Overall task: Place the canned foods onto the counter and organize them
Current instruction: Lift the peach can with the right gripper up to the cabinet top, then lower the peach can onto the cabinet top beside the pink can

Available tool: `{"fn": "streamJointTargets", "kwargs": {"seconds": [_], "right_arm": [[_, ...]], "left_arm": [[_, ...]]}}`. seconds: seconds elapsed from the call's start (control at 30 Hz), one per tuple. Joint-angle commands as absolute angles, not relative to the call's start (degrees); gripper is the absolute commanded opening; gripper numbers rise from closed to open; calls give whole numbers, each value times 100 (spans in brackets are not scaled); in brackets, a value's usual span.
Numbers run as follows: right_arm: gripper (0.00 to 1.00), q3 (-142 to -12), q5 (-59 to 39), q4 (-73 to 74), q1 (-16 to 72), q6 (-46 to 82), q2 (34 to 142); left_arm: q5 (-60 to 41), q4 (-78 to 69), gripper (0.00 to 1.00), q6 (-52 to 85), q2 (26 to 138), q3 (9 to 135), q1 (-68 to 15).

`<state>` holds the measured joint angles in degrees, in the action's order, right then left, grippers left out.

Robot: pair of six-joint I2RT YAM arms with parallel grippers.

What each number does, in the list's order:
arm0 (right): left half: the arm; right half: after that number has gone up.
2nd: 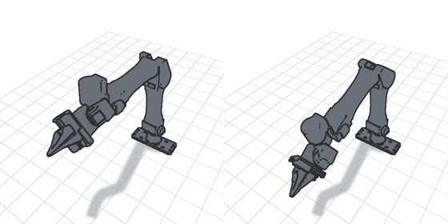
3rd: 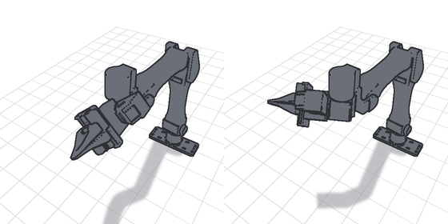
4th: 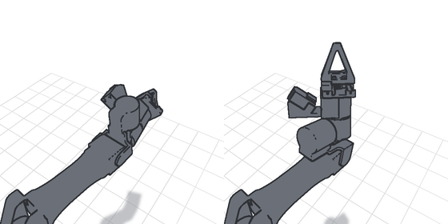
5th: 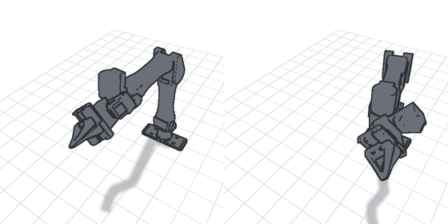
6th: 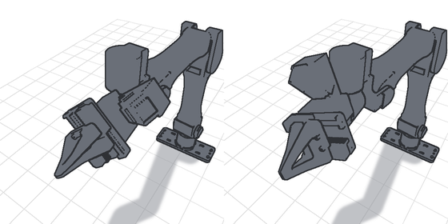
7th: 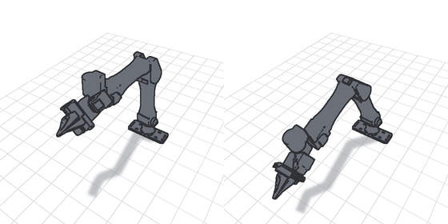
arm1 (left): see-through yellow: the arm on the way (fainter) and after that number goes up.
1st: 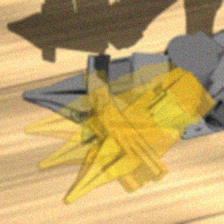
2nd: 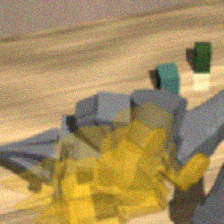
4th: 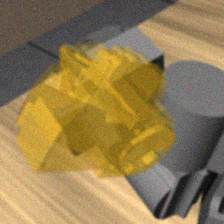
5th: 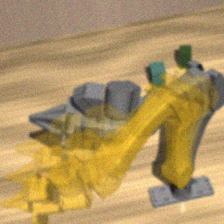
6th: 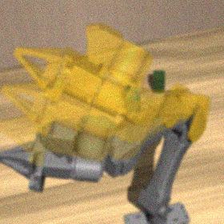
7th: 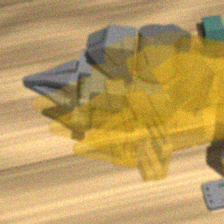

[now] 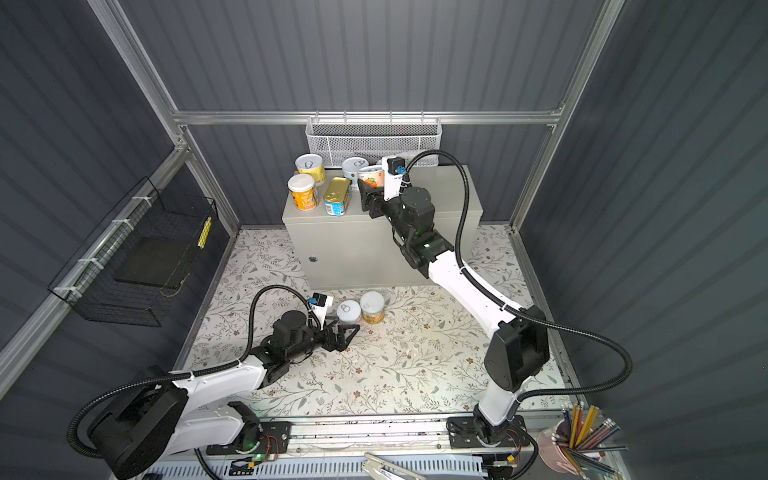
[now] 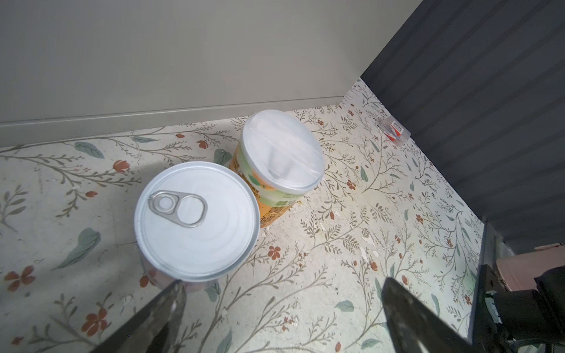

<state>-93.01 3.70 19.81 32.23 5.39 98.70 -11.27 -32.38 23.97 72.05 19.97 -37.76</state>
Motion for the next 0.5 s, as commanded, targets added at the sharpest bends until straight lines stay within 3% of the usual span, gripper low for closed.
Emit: {"fn": "streamJointTargets", "kwargs": {"seconds": [0.0, 0.1, 0.27, 0.47], "right_arm": [[65, -9509, 546, 2558, 3165, 692, 9894], [70, -9483, 500, 2566, 3158, 727, 9961], [99, -9509, 465, 2388, 3152, 755, 9946], [99, -9381, 482, 2002, 3154, 590, 9525]], "left_arm": [[-1089, -3225, 100, 2364, 7286, 2052, -3740], [-1078, -3219, 100, 2373, 7269, 2039, -3744], [-1081, -3204, 100, 2377, 7287, 2059, -3744], [-1080, -3182, 100, 2386, 7261, 2072, -3744]]}}
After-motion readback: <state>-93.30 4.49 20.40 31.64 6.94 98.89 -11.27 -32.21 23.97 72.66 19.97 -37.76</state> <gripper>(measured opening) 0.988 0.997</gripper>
